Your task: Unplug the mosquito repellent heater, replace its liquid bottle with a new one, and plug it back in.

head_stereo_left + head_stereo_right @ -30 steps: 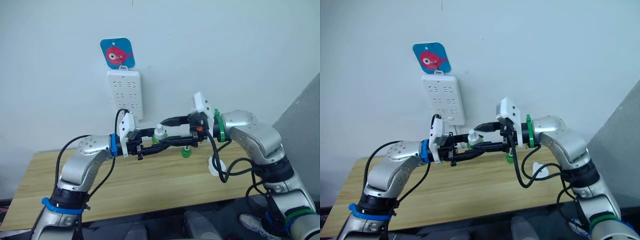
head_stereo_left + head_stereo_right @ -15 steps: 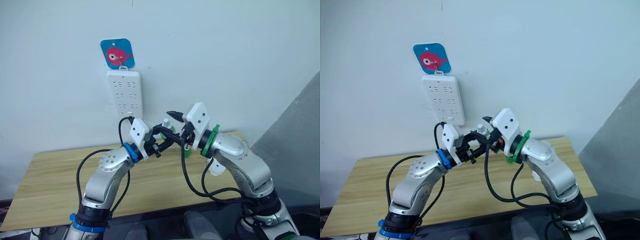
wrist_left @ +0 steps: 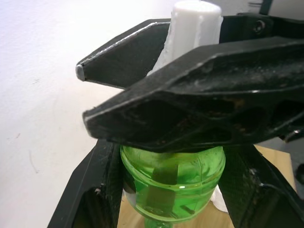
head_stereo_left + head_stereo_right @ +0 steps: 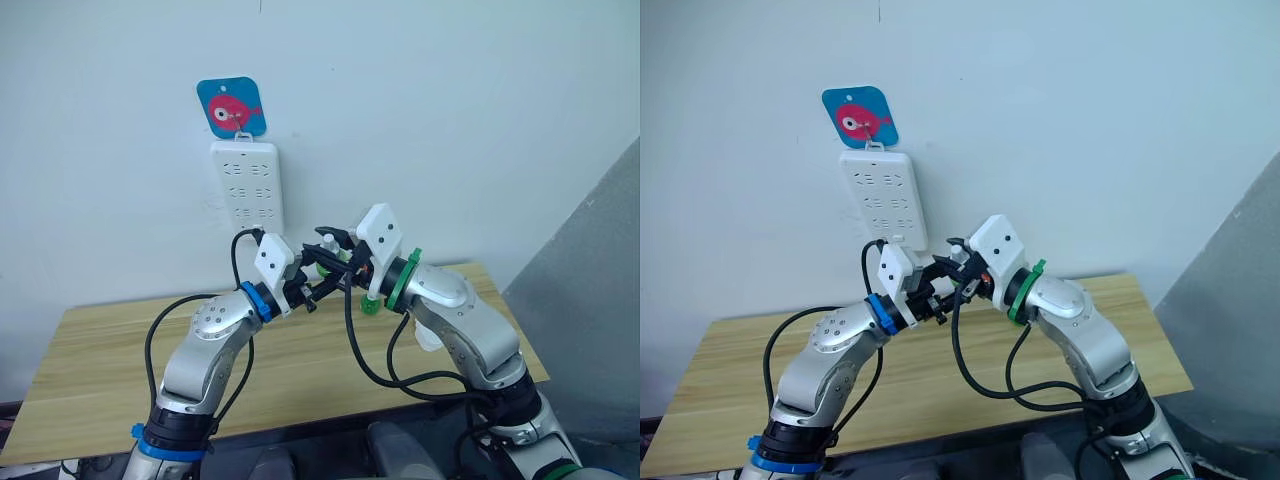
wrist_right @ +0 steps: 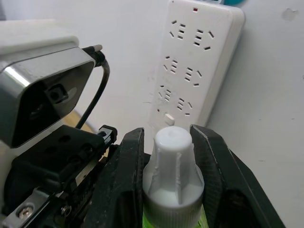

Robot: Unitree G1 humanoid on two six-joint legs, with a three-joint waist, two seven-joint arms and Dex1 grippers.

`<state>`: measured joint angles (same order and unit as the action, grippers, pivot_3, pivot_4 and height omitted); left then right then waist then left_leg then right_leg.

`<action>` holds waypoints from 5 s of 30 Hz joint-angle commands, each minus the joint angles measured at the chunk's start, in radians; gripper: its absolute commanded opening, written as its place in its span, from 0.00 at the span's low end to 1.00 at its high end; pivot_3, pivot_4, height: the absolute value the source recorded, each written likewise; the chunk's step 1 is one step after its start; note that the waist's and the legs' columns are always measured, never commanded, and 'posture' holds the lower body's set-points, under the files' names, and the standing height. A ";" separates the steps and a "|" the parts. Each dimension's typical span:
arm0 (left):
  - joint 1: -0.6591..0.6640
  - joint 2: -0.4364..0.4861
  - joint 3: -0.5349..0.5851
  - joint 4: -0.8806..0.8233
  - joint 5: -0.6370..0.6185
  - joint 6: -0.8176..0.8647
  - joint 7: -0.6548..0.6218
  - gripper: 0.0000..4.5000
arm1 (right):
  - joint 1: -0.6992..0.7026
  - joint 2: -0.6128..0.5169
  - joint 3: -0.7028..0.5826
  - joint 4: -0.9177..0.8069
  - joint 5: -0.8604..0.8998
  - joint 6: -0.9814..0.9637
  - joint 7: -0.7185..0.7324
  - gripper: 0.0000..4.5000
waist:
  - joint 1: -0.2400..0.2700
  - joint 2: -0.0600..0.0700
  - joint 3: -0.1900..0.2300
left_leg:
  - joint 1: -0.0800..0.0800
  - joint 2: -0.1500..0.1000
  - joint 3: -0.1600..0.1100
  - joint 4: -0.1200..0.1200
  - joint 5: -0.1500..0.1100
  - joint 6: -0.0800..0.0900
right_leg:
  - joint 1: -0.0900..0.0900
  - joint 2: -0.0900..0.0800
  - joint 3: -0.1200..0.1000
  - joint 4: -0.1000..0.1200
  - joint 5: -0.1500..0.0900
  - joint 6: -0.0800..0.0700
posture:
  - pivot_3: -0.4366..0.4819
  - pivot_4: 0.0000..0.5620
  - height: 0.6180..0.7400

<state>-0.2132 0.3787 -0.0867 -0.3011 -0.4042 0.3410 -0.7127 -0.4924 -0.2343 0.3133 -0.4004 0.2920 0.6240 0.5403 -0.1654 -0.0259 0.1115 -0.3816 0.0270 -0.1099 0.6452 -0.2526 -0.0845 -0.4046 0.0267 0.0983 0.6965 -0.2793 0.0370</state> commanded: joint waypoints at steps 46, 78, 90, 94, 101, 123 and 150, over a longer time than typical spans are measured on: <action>-0.078 0.112 0.045 0.037 -0.144 0.023 -0.242 0.51 | -0.056 -0.229 -0.157 -0.045 0.201 0.070 0.226 0.72 | 0.000 0.001 0.001 | -0.001 0.000 0.000 0.000 0.000 0.000 | 0.000 0.001 0.000 -0.001 -0.001 0.000 | 0.31 0.11 0.90; -0.075 0.098 0.030 0.043 -0.123 -0.003 -0.248 0.51 | -0.119 -0.181 -0.075 -0.006 0.103 0.068 0.128 0.72 | -0.003 0.001 0.001 | -0.001 0.001 0.000 -0.001 0.000 0.000 | 0.000 0.001 0.000 -0.002 -0.001 0.000 | 0.31 0.10 0.90; -0.072 0.093 0.032 0.055 -0.113 -0.014 -0.254 0.51 | -0.080 -0.364 -0.170 -0.046 0.205 0.109 0.267 0.72 | -0.001 0.001 0.001 | -0.001 0.001 0.000 0.000 0.000 0.000 | 0.000 0.001 0.000 -0.002 -0.001 0.000 | 0.30 0.10 0.90; -0.069 0.093 0.034 0.056 -0.111 -0.020 -0.255 0.51 | -0.063 -0.419 -0.194 -0.070 0.249 0.126 0.322 0.72 | -0.002 0.001 0.001 | 0.000 0.001 0.000 -0.001 0.000 0.000 | 0.000 0.001 0.000 -0.002 -0.001 0.000 | 0.30 0.11 0.90; -0.071 0.094 0.031 0.056 -0.110 -0.018 -0.256 0.51 | -0.089 -0.303 -0.176 -0.119 0.307 0.208 0.206 0.72 | -0.004 0.001 0.001 | 0.000 0.001 0.001 -0.001 0.000 0.000 | 0.000 0.001 0.001 -0.002 -0.001 0.000 | 0.30 0.11 0.90; -0.082 0.094 0.023 0.051 -0.108 -0.017 -0.257 0.51 | -0.134 -0.157 -0.099 -0.063 0.248 0.173 0.169 0.22 | -0.004 0.002 0.000 | -0.001 0.001 0.000 -0.001 0.000 0.000 | 0.000 0.001 0.000 -0.002 -0.001 0.000 | 0.31 0.07 0.90; 0.079 0.112 0.140 0.117 -0.014 -0.129 -0.138 0.51 | 0.052 -0.211 -0.205 -0.054 0.153 0.020 0.042 0.22 | 0.001 0.002 0.000 | 0.000 0.001 0.001 -0.001 0.000 0.000 | 0.000 0.001 0.001 -0.002 -0.001 0.000 | 0.32 0.15 0.90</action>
<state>-0.1372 0.4854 0.0211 -0.1766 -0.4313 0.2494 -0.8724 -0.4574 -0.4510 0.0759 -0.4540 0.5170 0.7198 0.6168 -0.1644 -0.0239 0.1117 -0.3820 0.0280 -0.1090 0.6444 -0.2529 -0.0843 -0.4049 0.0279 0.0993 0.6948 -0.2803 0.0372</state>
